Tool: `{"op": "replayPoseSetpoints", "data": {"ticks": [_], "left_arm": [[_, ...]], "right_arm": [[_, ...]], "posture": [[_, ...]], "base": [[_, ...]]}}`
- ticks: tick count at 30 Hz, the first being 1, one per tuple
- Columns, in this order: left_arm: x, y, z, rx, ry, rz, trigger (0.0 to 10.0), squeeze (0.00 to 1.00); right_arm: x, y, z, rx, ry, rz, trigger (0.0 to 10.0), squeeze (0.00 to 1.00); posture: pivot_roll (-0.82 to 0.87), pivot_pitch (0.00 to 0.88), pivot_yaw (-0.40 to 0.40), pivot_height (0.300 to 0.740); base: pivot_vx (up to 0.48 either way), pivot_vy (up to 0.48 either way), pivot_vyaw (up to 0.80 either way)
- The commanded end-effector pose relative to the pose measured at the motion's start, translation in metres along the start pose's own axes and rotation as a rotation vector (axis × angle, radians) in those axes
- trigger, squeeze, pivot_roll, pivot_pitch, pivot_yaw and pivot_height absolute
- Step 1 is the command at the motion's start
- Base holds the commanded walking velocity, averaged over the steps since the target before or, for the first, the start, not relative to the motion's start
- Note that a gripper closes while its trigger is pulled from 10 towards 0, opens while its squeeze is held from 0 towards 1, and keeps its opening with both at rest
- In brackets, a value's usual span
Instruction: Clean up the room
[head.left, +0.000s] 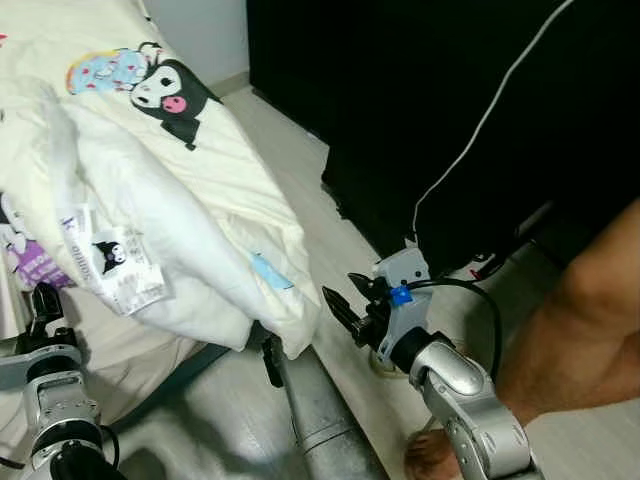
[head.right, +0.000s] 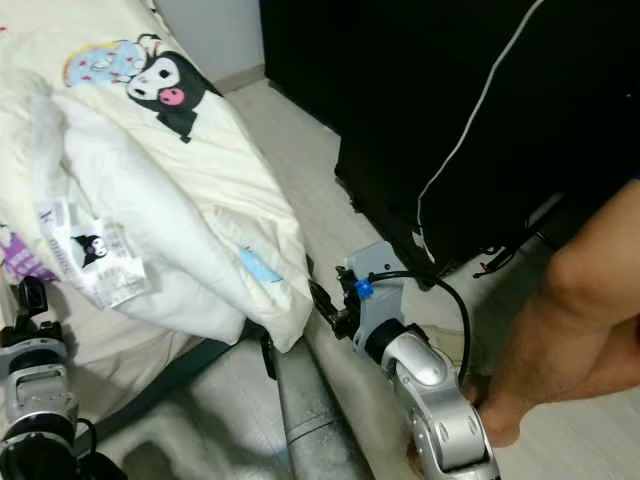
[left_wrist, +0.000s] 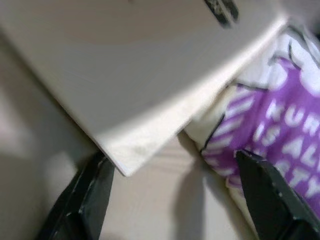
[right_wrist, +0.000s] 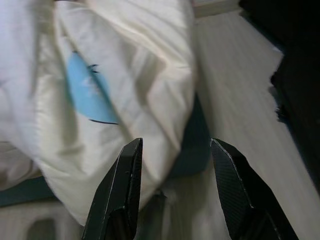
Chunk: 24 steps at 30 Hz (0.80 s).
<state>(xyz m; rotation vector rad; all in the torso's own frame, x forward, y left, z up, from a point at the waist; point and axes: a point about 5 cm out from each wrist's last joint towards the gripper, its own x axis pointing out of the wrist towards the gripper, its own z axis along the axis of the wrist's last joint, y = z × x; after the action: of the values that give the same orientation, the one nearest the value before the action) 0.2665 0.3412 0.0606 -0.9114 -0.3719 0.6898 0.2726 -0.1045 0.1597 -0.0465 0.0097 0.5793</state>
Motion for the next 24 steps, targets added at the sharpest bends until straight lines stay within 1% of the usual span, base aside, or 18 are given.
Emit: {"op": "replayPoseSetpoints", "data": {"ticks": [1, 4, 6, 8, 9, 11, 12, 14, 15, 16, 17, 18, 19, 20, 21, 23, 24], "left_arm": [[-0.028, 0.052, -0.003, 0.079, 0.077, 0.268, 10.0, 0.0], [-0.027, 0.056, 0.005, 0.146, 0.059, 0.328, 10.0, 0.0], [-0.025, 0.057, 0.008, 0.156, 0.048, 0.346, 10.0, 0.0], [-0.025, 0.057, 0.008, 0.156, 0.048, 0.346, 10.0, 0.0], [-0.023, 0.057, 0.011, 0.156, 0.033, 0.357, 10.0, 0.0], [-0.021, 0.054, 0.014, 0.147, 0.019, 0.352, 10.0, 0.0], [-0.017, 0.05, 0.015, 0.124, 0.005, 0.337, 10.0, 0.0], [-0.017, 0.05, 0.015, 0.124, 0.005, 0.337, 10.0, 0.0], [-0.012, 0.041, 0.014, 0.087, -0.006, 0.301, 10.0, 0.0], [-0.005, 0.026, 0.008, 0.03, 0.008, 0.212, 10.0, 0.0], [-0.005, 0.026, 0.008, 0.03, 0.008, 0.212, 10.0, 0.0], [0.0, 0.012, 0.001, -0.028, 0.035, 0.119, 10.0, 0.0], [0.003, -0.003, -0.008, -0.051, 0.081, 0.008, 10.0, 0.0], [0.003, -0.011, -0.014, -0.06, 0.114, -0.061, 10.0, 0.0], [0.003, -0.011, -0.014, -0.06, 0.114, -0.061, 10.0, 0.0], [-0.003, -0.036, -0.037, 0.057, 0.281, -0.325, 10.0, 0.0], [-0.008, -0.045, -0.045, 0.111, 0.349, -0.434, 10.0, 0.0]], "right_arm": [[-0.004, 0.001, -0.001, 0.015, 0.004, 0.006, 10.0, 0.0], [-0.003, 0.0, -0.001, 0.018, 0.001, 0.005, 10.0, 0.0], [-0.003, 0.0, -0.001, 0.02, 0.0, 0.005, 10.0, 0.0], [-0.003, 0.0, -0.001, 0.02, 0.0, 0.005, 10.0, 0.0], [-0.003, 0.0, -0.001, 0.02, 0.0, 0.006, 10.0, 0.0], [-0.003, 0.0, -0.001, 0.022, 0.0, 0.007, 10.0, 0.0], [-0.003, 0.0, -0.001, 0.021, 0.001, 0.009, 10.0, 0.0], [-0.003, 0.0, -0.001, 0.021, 0.001, 0.009, 10.0, 0.0], [-0.002, 0.0, -0.001, 0.023, 0.001, 0.011, 10.0, 0.0], [-0.001, 0.001, -0.001, 0.022, 0.003, 0.015, 10.0, 0.0], [-0.001, 0.001, -0.001, 0.022, 0.003, 0.015, 10.0, 0.0], [-0.001, 0.001, -0.002, 0.022, 0.004, 0.017, 10.0, 0.0], [0.0, 0.001, -0.002, 0.02, 0.005, 0.019, 10.0, 0.0], [0.0, 0.001, -0.002, 0.019, 0.005, 0.02, 10.0, 0.0], [0.0, 0.001, -0.002, 0.019, 0.005, 0.02, 10.0, 0.0], [0.0, 0.0, -0.002, 0.014, 0.006, 0.018, 10.0, 0.0], [0.001, -0.001, -0.002, 0.012, 0.007, 0.017, 10.0, 0.0]], "posture": [[-0.39, 0.45, -0.121, 0.52], [-0.38, 0.447, -0.118, 0.52], [-0.38, 0.449, -0.118, 0.52], [-0.38, 0.449, -0.118, 0.52], [-0.38, 0.448, -0.119, 0.52], [-0.38, 0.448, -0.121, 0.52], [-0.37, 0.447, -0.122, 0.52], [-0.37, 0.447, -0.122, 0.52], [-0.37, 0.447, -0.123, 0.52], [-0.37, 0.439, -0.123, 0.52], [-0.37, 0.439, -0.123, 0.52], [-0.37, 0.439, -0.123, 0.52], [-0.36, 0.437, -0.121, 0.52], [-0.36, 0.437, -0.121, 0.52], [-0.36, 0.437, -0.121, 0.52], [-0.36, 0.431, -0.117, 0.52], [-0.36, 0.43, -0.117, 0.52]], "base": [[0.0, 0.0, 0.0], [0.0, 0.0, 0.0], [0.0, 0.0, 0.0], [0.0, 0.0, 0.0], [0.0, 0.0, 0.0], [0.0, 0.0, 0.0], [0.0, 0.0, 0.0], [0.0, 0.0, 0.0], [0.0, 0.0, 0.0], [0.0, 0.0, 0.0], [0.0, 0.0, 0.0], [0.0, 0.0, 0.0], [0.0, 0.0, 0.0], [0.0, 0.0, 0.0], [0.0, 0.0, 0.0], [0.0, 0.0, 0.0], [0.0, 0.0, 0.0]]}}
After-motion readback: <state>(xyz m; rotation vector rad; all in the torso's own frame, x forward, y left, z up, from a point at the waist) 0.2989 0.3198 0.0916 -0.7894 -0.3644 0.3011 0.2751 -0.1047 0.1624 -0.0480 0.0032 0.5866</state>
